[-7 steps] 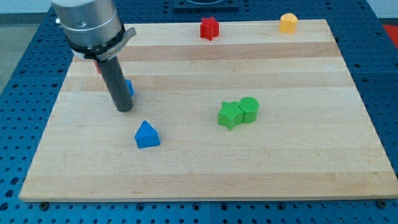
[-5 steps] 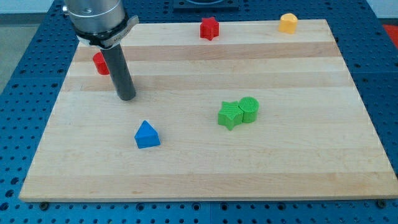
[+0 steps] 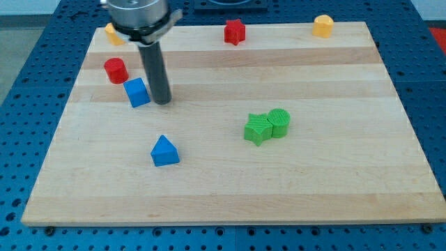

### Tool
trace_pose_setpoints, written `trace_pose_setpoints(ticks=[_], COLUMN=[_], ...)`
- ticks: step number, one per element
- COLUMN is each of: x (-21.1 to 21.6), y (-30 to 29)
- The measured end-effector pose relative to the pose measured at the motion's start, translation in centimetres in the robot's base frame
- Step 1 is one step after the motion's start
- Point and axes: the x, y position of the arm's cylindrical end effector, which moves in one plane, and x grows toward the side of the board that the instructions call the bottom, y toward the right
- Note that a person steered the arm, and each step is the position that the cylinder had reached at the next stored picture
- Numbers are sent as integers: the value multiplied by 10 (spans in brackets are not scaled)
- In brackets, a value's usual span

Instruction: Move the blue cube towards the center left

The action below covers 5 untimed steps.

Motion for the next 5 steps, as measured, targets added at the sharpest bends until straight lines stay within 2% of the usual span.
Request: trace_pose_setpoints(ticks=[2,5], x=[-19,-18], y=[0,-43])
